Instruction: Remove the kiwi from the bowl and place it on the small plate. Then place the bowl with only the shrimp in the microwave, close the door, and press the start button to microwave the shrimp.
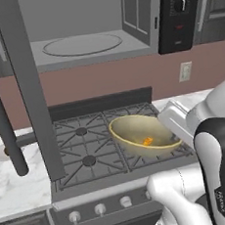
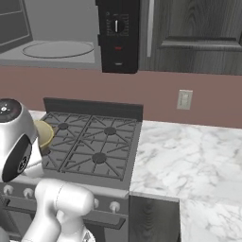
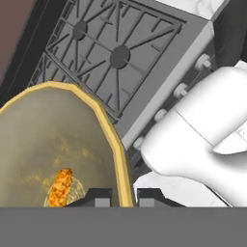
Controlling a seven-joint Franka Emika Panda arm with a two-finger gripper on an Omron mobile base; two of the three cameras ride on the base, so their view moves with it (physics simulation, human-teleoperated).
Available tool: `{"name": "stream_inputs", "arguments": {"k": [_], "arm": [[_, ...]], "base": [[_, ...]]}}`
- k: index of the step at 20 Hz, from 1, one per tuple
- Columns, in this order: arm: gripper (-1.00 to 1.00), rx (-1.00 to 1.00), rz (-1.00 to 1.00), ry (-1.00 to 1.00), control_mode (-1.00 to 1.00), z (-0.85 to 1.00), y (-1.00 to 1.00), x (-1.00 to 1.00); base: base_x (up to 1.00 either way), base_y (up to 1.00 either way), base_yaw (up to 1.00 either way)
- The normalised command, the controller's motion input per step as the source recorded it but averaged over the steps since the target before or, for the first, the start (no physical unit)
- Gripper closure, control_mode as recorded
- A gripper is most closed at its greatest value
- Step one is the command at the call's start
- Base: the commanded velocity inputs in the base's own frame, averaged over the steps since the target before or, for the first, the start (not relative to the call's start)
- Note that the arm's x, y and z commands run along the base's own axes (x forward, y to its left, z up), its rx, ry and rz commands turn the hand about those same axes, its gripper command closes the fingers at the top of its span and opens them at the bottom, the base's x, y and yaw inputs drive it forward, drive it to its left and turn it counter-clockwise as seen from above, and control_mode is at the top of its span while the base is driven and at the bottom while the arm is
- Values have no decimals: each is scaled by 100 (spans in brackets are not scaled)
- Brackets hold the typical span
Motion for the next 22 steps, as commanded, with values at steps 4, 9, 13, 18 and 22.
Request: {"name": "stream_inputs", "arguments": {"k": [4,9,13,18,22], "arm": [[100,14,-9,-11,-100,53,39,29],[100,4,-12,-14,-100,75,43,34],[100,0,-17,1,-100,41,14,20],[100,0,-9,6,-100,9,0,16],[100,0,-10,-11,-100,57,7,0]], "base": [[0,0,0],[0,0,0],[0,0,0],[0,0,0],[0,0,0]]}}
